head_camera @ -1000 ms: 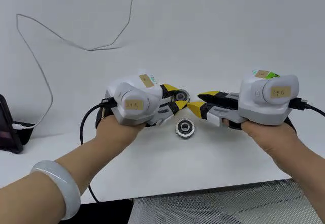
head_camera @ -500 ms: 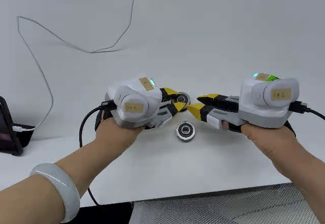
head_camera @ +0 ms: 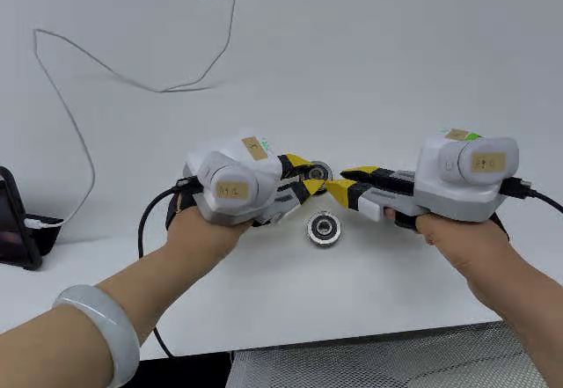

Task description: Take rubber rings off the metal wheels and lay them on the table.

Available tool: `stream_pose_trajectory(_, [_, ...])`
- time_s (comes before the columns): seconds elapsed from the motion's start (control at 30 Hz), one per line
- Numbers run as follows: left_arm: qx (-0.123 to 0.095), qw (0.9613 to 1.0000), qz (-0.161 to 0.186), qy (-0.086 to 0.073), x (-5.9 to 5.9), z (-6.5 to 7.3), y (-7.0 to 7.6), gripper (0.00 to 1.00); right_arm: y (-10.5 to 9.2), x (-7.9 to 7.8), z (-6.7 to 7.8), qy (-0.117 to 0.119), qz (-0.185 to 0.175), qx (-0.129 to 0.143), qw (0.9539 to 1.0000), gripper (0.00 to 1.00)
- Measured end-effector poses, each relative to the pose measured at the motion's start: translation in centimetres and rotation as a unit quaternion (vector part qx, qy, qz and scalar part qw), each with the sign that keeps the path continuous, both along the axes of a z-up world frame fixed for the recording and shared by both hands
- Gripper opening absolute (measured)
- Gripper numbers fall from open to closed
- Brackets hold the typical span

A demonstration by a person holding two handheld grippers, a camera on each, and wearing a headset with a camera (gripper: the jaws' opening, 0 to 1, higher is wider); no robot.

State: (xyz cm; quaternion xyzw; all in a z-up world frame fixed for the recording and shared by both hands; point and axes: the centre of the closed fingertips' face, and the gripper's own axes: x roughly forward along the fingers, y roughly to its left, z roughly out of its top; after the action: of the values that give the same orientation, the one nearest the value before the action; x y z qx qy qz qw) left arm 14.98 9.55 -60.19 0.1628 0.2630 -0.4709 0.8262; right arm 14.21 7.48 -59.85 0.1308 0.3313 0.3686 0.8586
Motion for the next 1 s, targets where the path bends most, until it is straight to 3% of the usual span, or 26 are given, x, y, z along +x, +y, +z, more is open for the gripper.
stream_pose_trajectory(0.57, [0.000,1.0000,-0.002,-0.001,0.11,-0.10,-0.01,0.14,0.21,0.40,-0.51,0.030,-0.031,0.025,0.9987,0.14])
stream_pose_trajectory(1.0, [-0.001,1.0000,-0.002,-0.001,0.18,-0.23,0.06,0.14,0.23,0.73,-0.97,0.071,-0.064,0.072,0.9928,0.13])
